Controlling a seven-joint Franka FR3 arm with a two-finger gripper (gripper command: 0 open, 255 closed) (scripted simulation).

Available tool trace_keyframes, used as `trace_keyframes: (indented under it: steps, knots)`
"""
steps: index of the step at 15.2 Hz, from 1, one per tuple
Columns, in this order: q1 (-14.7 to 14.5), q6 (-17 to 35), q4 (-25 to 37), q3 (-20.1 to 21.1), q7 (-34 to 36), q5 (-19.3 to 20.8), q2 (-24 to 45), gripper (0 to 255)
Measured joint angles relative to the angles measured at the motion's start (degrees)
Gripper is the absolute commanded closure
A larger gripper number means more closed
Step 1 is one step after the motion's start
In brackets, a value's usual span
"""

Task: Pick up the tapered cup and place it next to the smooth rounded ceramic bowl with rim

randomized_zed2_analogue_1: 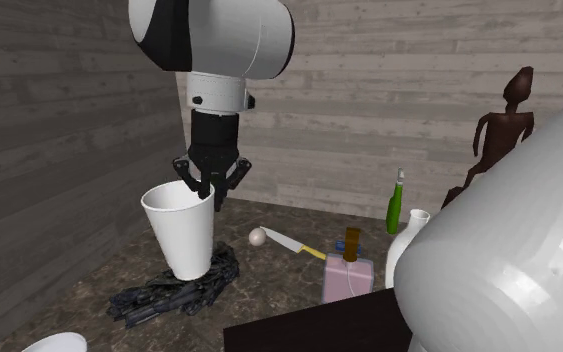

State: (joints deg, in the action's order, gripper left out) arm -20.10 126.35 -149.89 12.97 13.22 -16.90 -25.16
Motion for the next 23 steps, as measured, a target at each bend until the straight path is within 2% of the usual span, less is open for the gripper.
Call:
trace_keyframes:
  steps: [9,13,23]
  knots:
    - [-7.1,2.3,-1.4,10.0,12.6,-5.4,-1.7,255]
    - [-7.5,4.7,-1.8,11.3,13.5,-5.9,0.0,255]
    - [-7.5,14.4,-5.1,13.3,12.9,-6.9,6.6,255]
